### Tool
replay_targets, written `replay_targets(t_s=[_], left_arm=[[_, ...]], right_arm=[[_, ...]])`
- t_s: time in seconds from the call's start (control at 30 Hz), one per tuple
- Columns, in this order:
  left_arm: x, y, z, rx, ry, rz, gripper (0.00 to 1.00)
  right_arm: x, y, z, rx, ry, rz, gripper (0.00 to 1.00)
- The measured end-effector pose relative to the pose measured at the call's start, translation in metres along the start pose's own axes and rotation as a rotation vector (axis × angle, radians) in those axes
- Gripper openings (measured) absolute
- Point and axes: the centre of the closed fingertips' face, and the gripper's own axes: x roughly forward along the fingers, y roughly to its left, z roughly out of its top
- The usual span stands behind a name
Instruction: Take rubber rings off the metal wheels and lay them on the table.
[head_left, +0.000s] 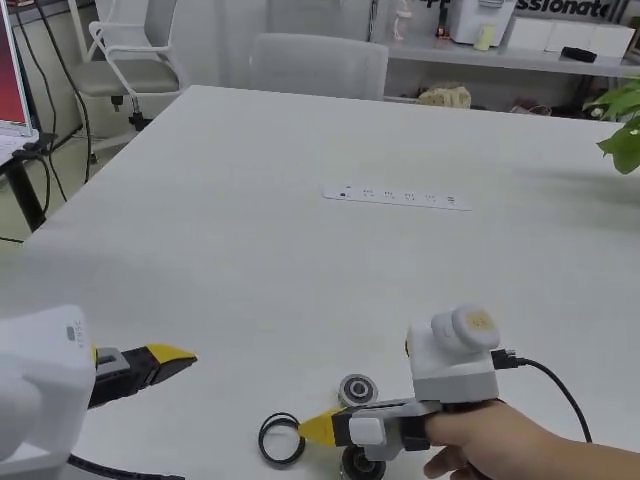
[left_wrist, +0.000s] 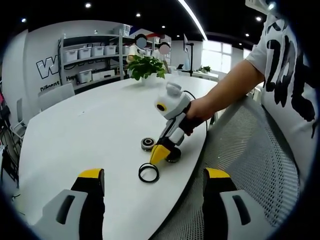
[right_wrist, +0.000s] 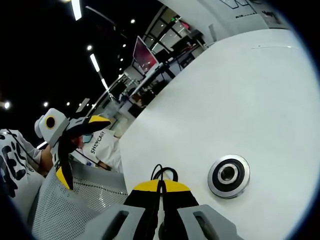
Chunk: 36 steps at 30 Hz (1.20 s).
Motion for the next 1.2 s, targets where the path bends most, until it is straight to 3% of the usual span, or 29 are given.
replay_targets(t_s=[0.63,1.2], left_arm=[[0.0,-0.0012,-0.0026,-0.007,0.007,-0.002,0.78],[-0.0054,-0.0019,-0.0049,-0.013,0.011,-0.006,0.78]], right_arm=[[0.0021,-0.0079,-0.0035,0.004,0.004,-0.031,0.0],[0.0063,-0.0056,-0.0058,-0.016,0.012,-0.049,0.0]])
